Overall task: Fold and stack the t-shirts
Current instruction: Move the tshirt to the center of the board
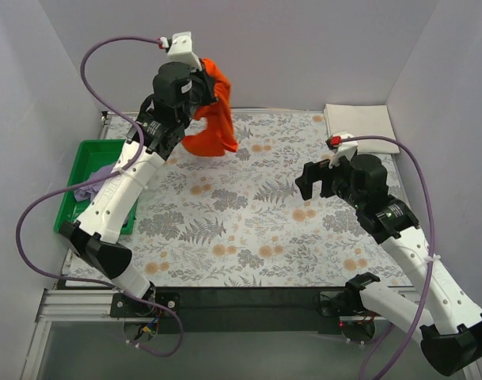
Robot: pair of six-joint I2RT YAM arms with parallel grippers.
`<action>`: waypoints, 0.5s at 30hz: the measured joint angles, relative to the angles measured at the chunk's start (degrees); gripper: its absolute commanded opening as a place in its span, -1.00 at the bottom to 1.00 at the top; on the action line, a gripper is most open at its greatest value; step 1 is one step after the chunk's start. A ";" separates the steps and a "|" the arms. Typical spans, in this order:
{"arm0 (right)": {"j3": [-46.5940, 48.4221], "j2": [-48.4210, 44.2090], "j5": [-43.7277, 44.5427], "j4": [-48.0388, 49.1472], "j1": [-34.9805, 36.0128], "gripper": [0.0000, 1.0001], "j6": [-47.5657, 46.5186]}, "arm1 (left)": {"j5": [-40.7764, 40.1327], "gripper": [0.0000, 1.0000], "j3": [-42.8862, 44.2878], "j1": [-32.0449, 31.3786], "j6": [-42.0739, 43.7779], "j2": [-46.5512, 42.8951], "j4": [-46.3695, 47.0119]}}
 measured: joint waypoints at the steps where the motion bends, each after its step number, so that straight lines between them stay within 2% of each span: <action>1: -0.15 -0.85 0.57 0.87 0.02 0.97 0.33 | 1.68 -1.00 2.75 -2.08 0.07 0.81 0.07; 5: -0.46 -4.37 2.80 3.10 0.00 0.97 0.48 | 9.20 -1.00 10.40 -8.24 -0.37 2.86 1.31; 8: -0.92 -6.58 4.24 4.44 0.02 0.97 0.50 | 13.31 -1.00 8.04 -9.60 -1.40 1.79 4.44; 12: -2.91 -8.87 4.55 4.98 0.02 0.97 0.85 | 13.49 -0.99 -8.09 -9.25 -1.57 -3.28 10.45; 14: -4.00 -9.33 4.02 4.90 0.02 0.97 1.05 | 11.80 -0.80 -18.95 -9.01 -1.64 -5.44 13.29; 15: -4.57 -9.42 3.63 4.63 0.00 0.97 1.20 | 10.69 -0.53 -22.93 -8.94 -1.84 -5.79 13.86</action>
